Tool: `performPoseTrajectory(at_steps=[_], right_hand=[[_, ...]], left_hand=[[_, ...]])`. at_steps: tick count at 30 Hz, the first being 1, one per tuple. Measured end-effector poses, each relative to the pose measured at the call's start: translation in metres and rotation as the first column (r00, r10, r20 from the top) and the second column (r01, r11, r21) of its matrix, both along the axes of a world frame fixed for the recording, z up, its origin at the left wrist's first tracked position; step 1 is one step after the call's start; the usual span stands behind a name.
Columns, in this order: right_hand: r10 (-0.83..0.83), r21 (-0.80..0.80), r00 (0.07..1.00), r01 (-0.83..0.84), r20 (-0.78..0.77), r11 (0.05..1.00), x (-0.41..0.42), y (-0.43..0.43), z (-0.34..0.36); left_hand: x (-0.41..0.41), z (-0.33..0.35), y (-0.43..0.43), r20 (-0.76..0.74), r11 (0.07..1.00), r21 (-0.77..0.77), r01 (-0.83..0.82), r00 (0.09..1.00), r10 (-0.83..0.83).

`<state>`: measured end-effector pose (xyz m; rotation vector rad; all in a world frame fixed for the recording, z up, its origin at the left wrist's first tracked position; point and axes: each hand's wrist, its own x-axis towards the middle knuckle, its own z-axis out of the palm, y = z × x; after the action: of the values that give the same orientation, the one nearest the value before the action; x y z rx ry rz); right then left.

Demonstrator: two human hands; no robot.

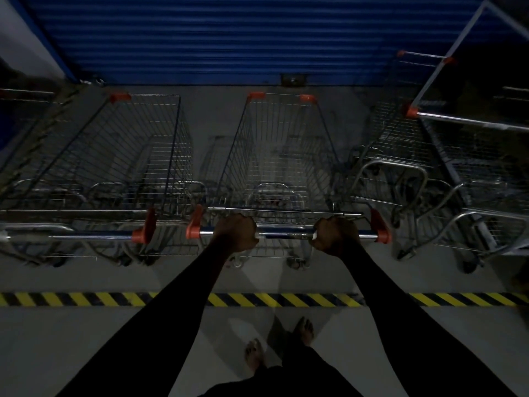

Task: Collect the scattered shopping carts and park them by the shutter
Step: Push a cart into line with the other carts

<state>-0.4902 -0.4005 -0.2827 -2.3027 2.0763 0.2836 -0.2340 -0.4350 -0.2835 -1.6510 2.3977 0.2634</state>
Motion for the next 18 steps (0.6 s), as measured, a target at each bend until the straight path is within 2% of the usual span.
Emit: performPoseTrajectory(at_steps=[8, 18], right_hand=[[-0.043, -0.021, 0.999, 0.043, 0.01, 0.999, 0.0046, 0.0063, 0.0005], [-0.001, -0.03, 0.998, 0.002, 0.065, 1.0, 0.0028, 0.005, 0.0043]], left_hand=[[0.0017, 0.0008, 0.003, 0.025, 1.0, 0.005, 0.004, 1.0, -0.004], [-0.001, 0.0054, 0.0053, 0.031, 1.0, 0.014, -0.013, 0.999, 0.013]])
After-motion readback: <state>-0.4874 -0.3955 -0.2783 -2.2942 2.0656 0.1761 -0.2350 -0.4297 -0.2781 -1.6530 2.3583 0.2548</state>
